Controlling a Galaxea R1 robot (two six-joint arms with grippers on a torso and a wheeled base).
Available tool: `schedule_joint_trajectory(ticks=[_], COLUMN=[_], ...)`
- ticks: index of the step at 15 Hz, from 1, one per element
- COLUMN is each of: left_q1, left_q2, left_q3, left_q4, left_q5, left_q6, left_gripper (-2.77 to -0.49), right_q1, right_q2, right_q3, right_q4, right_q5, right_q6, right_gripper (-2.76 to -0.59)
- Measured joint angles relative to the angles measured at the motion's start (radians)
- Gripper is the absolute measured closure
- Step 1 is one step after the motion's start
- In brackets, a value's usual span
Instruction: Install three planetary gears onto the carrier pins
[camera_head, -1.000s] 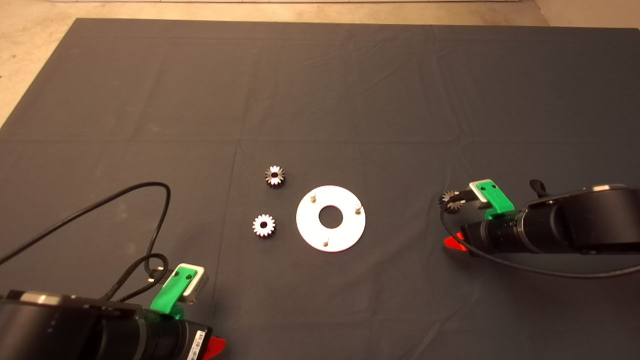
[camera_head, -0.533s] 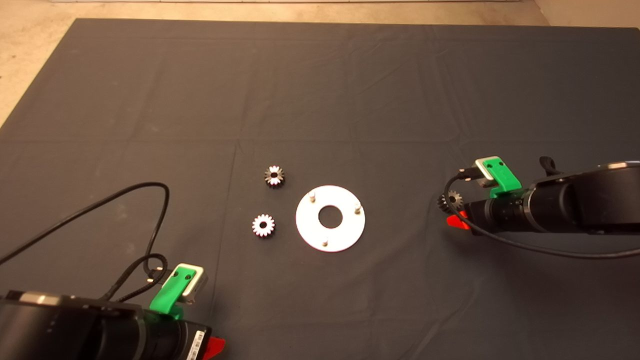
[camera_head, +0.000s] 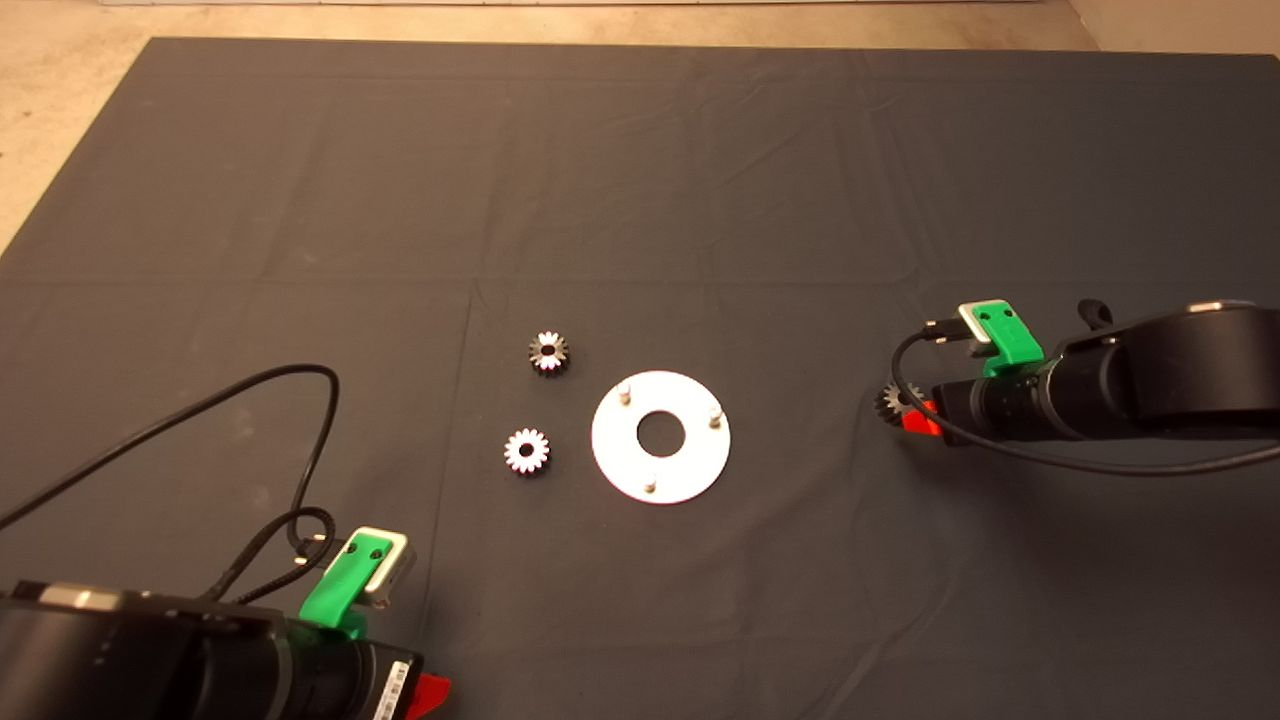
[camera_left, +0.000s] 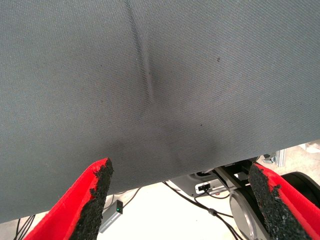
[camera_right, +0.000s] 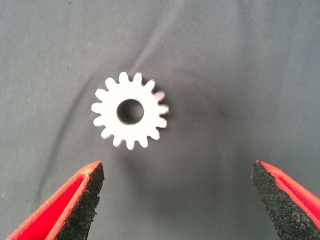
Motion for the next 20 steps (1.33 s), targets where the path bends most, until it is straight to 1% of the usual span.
schedule_joint_trajectory(ticks=[1,3,5,6,7,9,10,14,17,20], left_q1=[0.0,0.0,0.003,0.003,0.003,0.003,0.003,0.003,0.021,0.022], left_q2=[0.0,0.0,0.0,0.0,0.0,0.0,0.0,0.0,0.0,-0.001], left_q3=[0.0,0.0,0.0,0.0,0.0,0.0,0.0,0.0,0.0,0.0], left_q4=[0.0,0.0,0.0,0.0,0.0,0.0,0.0,0.0,0.0,0.001], left_q5=[0.0,0.0,0.0,0.0,0.0,0.0,0.0,0.0,0.0,0.0], left_q6=[0.0,0.0,0.0,0.0,0.0,0.0,0.0,0.0,-0.001,-0.001], left_gripper=[-1.92,-1.92,-1.92,-1.92,-1.92,-1.92,-1.92,-1.92,-1.92,-1.92], right_q1=[0.0,0.0,0.0,0.0,0.0,0.0,0.0,0.0,-0.003,-0.006], right_q2=[0.0,0.0,0.0,0.001,0.003,0.003,0.004,0.037,0.055,0.064], right_q3=[-0.006,-0.019,-0.029,-0.036,-0.044,-0.051,-0.055,-0.072,-0.082,-0.097], right_q4=[0.0,0.0,-0.001,0.0,-0.001,-0.001,-0.002,-0.003,-0.003,-0.005], right_q5=[0.018,0.049,0.089,0.1,0.102,0.121,0.127,0.131,0.133,0.134], right_q6=[0.0,0.0,0.0,0.0,0.0,0.0,0.0,0.0,0.0,0.0], right_gripper=[-2.21,-2.21,-2.21,-2.21,-2.21,-2.21,-2.21,-2.21,-2.21,-2.21])
